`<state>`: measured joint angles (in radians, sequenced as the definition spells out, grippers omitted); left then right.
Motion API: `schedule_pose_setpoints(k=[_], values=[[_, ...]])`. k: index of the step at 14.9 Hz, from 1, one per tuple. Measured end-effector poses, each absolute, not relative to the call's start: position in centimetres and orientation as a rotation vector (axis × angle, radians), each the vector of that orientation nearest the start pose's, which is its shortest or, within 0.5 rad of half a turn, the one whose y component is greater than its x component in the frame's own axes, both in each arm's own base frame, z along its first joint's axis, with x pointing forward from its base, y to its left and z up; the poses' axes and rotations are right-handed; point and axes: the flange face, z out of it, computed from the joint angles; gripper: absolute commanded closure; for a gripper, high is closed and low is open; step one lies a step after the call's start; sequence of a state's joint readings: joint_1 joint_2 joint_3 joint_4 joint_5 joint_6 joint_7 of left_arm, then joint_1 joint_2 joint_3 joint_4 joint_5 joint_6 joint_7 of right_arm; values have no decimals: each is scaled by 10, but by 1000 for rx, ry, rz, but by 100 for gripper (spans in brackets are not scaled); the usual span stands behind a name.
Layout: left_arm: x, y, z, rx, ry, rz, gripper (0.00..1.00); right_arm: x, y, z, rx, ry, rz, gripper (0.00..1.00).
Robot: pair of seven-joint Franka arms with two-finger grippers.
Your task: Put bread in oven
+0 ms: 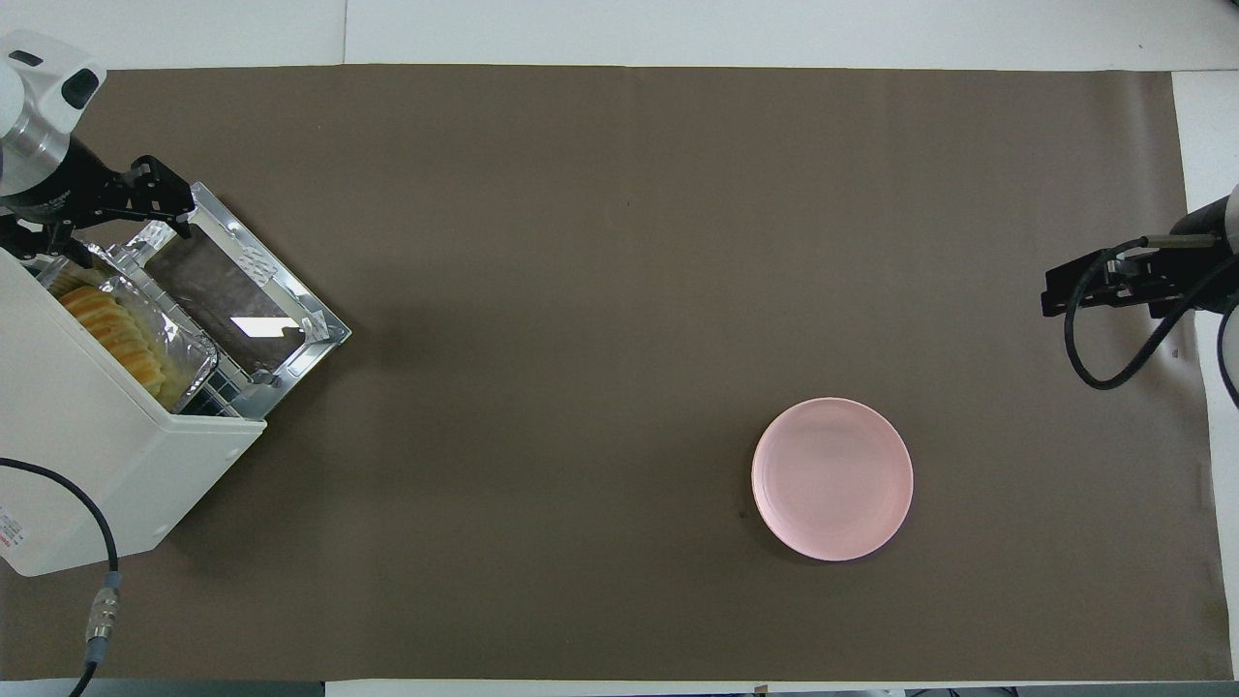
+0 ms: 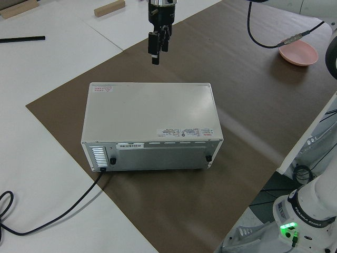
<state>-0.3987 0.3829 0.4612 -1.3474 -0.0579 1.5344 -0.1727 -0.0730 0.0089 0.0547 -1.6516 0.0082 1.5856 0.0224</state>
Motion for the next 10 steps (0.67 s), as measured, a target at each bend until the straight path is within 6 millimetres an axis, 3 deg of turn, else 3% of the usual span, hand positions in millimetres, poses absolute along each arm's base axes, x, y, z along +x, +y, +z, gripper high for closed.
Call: schedule_pose_setpoints(k=[3,5,10], values=[[624,-26,542,-3043,-84,300,0,555,-9,583,-3130,64,117,0],[608,-20,556,-3070,36,336,0,555,-9,583,-3130,64,117,0],[575,-8,568,-3141,235,372,0,555,-9,583,-3130,64,117,0]])
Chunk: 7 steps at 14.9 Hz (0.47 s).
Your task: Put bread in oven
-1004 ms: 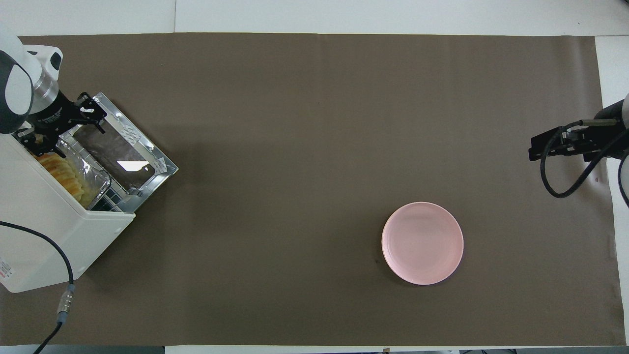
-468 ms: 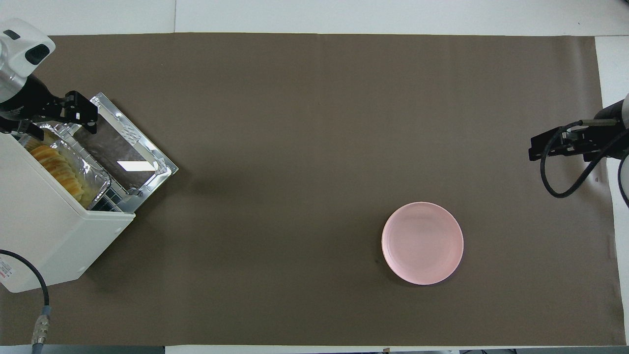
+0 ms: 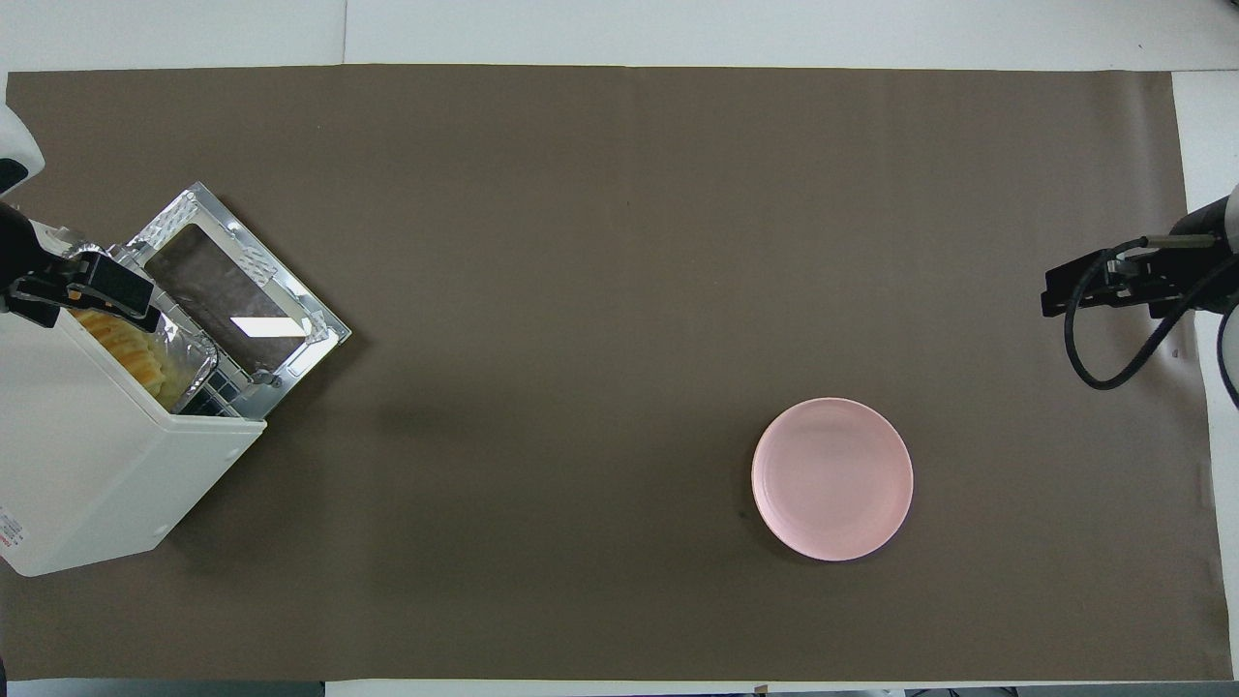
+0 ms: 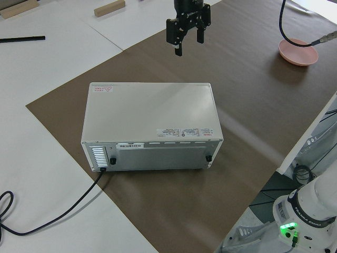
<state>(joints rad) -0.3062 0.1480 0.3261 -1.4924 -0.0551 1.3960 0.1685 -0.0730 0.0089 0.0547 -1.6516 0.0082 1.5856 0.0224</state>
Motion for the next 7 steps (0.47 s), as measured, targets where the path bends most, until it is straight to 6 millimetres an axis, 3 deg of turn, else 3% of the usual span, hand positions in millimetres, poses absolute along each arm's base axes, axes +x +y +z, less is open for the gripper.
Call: schedule_pose_setpoints(k=[3,7], values=[[566,-6,565,-3140,261,381,0,555,-9,583,-3130,64,117,0],[570,-22,565,-3127,312,318,0,555,-9,583,-3130,64,117,0]])
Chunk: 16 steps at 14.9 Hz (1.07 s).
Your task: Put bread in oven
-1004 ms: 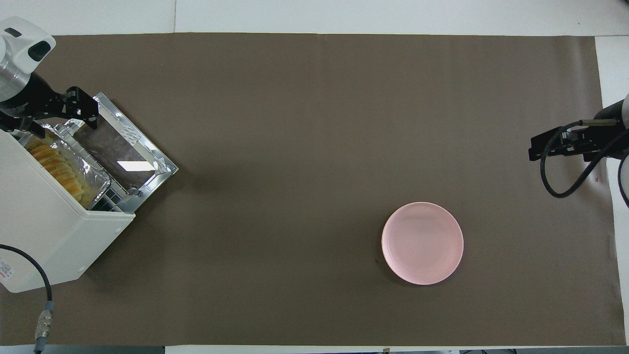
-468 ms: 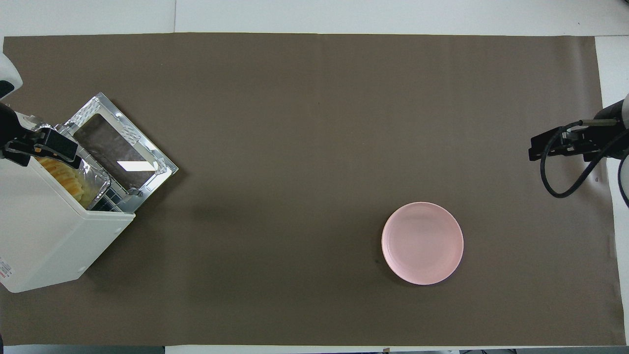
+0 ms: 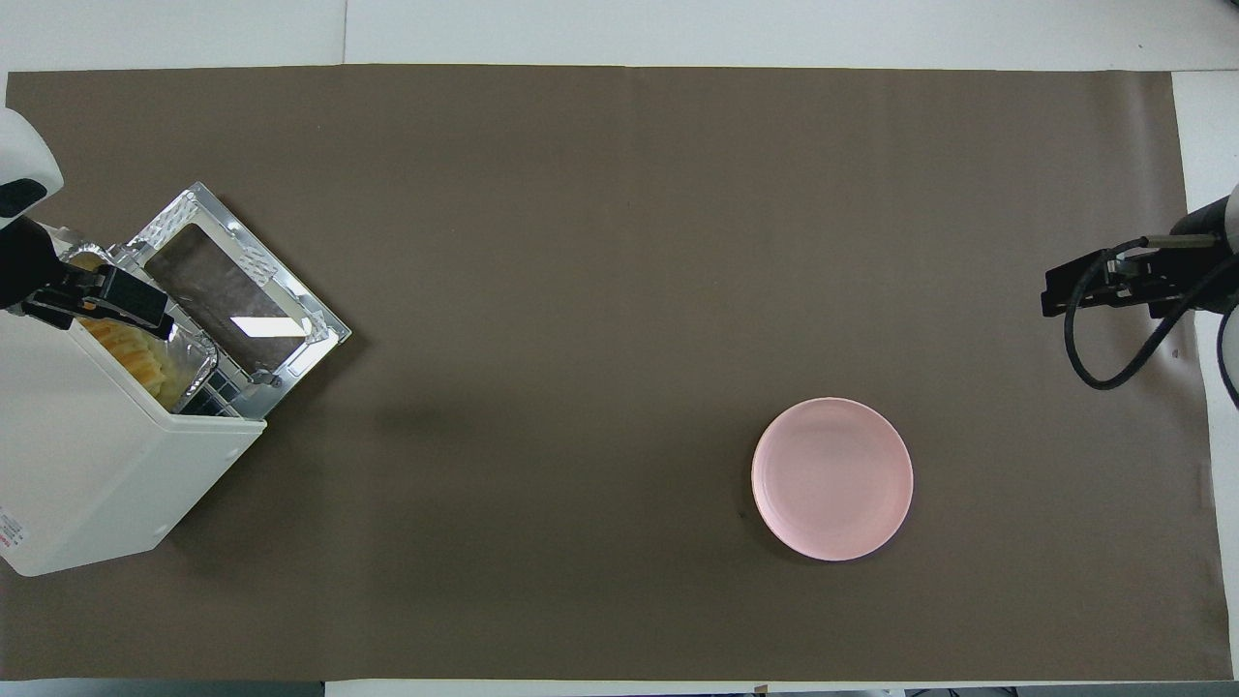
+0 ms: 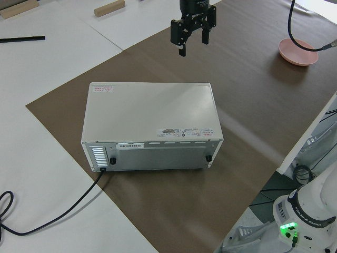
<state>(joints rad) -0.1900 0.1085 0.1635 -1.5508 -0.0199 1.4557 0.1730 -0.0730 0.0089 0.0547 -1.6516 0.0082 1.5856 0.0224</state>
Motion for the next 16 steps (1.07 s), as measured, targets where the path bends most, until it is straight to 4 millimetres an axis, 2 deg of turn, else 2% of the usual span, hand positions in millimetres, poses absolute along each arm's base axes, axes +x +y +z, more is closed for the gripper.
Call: schedule_pose_setpoints(k=[4,9,12,16], values=[[569,-27,575,-3128,328,285,0,555,-9,583,-3130,64,117,0],[541,-26,600,-3133,336,352,0,555,-9,583,-3130,64,117,0],[536,-33,597,-3130,362,361,0,555,-9,583,-3130,64,117,0],[538,-45,589,-3129,396,317,0,555,-9,583,-3130,64,117,0]])
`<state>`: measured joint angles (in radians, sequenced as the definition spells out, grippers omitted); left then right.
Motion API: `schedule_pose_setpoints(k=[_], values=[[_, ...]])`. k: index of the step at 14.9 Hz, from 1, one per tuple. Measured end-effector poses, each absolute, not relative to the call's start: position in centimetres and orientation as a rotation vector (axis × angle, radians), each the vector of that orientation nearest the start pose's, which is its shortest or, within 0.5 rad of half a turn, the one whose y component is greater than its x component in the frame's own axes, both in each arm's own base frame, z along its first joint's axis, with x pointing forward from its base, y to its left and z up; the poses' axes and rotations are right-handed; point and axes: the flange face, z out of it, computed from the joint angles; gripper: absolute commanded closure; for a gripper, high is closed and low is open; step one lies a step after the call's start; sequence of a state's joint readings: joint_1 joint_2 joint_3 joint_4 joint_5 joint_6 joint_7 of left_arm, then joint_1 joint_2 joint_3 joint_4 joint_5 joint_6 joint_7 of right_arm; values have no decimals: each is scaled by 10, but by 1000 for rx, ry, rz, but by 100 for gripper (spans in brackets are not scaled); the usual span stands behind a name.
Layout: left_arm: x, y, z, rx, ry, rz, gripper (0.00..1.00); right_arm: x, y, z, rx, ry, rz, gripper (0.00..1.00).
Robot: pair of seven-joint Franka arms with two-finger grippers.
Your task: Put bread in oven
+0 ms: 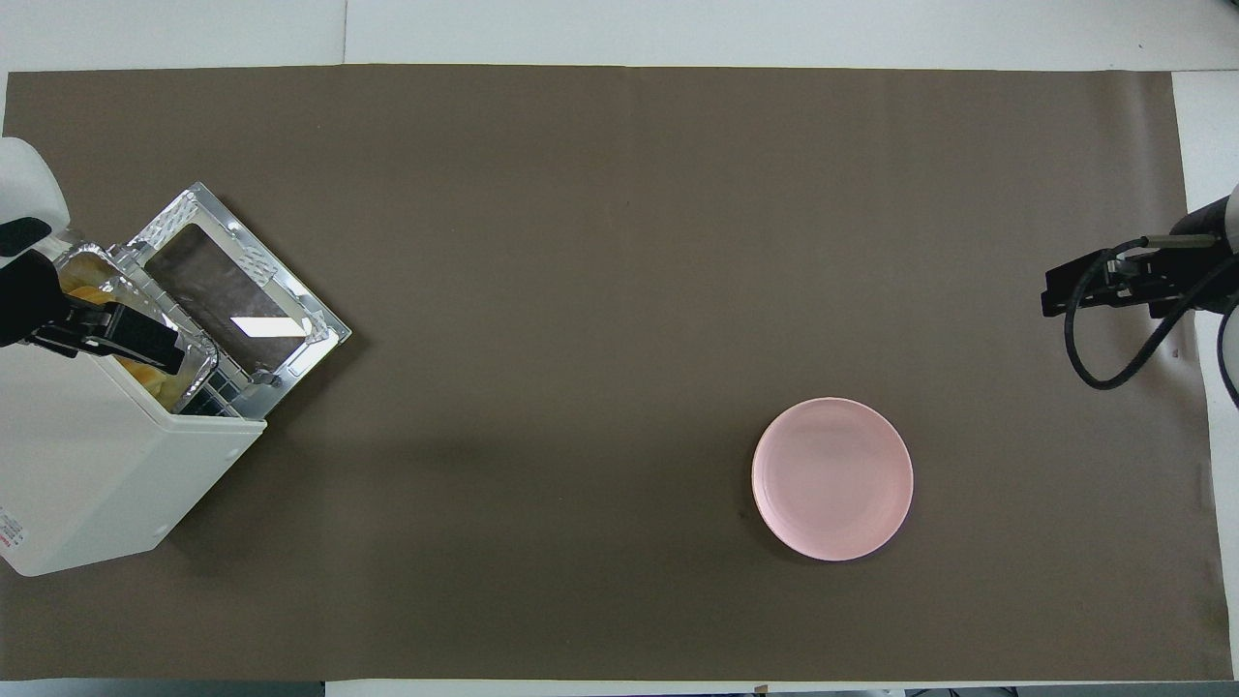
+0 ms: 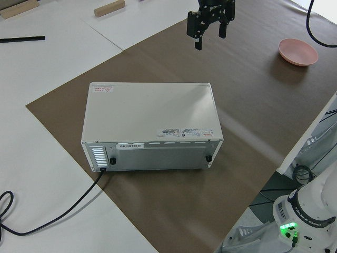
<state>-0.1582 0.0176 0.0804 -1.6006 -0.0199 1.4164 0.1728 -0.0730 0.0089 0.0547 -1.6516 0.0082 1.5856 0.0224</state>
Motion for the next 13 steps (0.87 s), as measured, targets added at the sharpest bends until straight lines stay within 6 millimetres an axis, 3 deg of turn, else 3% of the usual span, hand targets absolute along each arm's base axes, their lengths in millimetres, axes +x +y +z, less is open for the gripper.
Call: schedule_pose_setpoints(k=[13], values=[[546,-35,593,-3139,367,223,0,555,-9,583,-3130,64,117,0]])
